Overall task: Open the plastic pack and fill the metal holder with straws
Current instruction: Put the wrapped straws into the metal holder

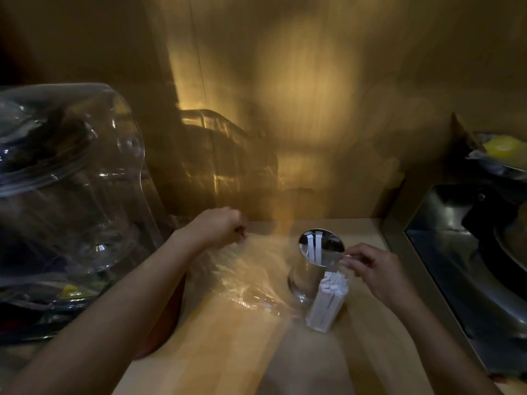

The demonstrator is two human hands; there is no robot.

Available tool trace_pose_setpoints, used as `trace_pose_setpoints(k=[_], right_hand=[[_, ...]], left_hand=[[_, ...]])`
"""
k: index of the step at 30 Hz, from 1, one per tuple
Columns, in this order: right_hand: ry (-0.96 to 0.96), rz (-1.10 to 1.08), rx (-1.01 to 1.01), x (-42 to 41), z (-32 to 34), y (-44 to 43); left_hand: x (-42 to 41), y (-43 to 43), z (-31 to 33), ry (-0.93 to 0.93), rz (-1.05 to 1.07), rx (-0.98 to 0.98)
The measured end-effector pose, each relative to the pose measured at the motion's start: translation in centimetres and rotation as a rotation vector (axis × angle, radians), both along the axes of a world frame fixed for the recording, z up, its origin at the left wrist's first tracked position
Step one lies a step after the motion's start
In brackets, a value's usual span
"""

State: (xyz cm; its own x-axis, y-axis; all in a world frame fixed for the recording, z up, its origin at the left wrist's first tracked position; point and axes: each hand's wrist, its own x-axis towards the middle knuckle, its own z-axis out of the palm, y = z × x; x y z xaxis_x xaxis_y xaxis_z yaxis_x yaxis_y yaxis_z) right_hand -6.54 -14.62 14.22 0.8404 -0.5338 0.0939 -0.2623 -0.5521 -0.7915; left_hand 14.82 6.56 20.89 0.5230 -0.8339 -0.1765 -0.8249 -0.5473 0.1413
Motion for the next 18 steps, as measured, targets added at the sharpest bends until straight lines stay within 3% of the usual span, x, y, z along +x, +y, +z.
trace_pose_setpoints(k=[4, 11, 15, 18], right_hand=[[0.091, 0.059, -0.004, -1.0, -0.8, -0.3], [-0.053, -0.03, -0.107, -0.5, 0.3, -0.3], [0.037, 0.079, -0.153, 1.1, 0.0, 1.1], [0.007, 0.061, -0.182, 1.3, 0.1, 0.7]], left_hand=[[0.1, 0.3, -1.9, 0.022, 0.011, 0.001], [1.1, 1.0, -2.1, -0.132, 0.057, -0.054], [0.8, 0.9, -3.2, -0.154, 0.061, 0.026], [1.0, 1.1, -3.6, -0.179, 0.106, -0.032]])
